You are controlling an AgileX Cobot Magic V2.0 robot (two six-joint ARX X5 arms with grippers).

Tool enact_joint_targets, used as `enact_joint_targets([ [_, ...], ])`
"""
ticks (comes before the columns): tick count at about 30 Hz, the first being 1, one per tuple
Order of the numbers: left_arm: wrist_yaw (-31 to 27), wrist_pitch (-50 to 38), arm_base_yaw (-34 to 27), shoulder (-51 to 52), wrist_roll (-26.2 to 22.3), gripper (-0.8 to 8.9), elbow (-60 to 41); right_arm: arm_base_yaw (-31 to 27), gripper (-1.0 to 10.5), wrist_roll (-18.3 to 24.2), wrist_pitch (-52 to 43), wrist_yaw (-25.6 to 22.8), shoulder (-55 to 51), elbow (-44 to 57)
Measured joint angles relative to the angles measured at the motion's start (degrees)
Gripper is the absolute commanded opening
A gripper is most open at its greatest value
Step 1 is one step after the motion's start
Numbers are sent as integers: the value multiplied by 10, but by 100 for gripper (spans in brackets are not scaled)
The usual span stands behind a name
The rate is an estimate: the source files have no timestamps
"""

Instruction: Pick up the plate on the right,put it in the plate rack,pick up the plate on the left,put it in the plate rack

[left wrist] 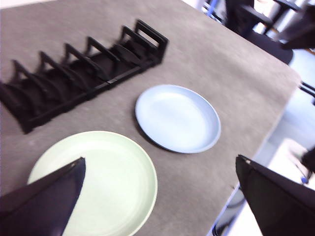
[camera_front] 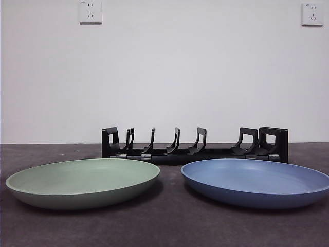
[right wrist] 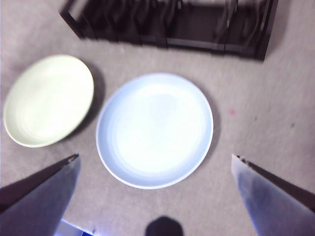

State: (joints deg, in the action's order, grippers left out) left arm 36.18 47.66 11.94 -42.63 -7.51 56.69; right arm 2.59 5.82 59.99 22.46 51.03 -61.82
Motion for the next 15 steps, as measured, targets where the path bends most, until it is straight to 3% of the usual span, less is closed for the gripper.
enact_joint_targets([
  [4, -3, -2, 63, -33, -22, 673, 0, 0, 657, 0, -19, 0, 109, 0],
  [15, -37, -6, 147, -78, -41, 667, 0, 0, 656, -7, -79, -4, 326, 0],
])
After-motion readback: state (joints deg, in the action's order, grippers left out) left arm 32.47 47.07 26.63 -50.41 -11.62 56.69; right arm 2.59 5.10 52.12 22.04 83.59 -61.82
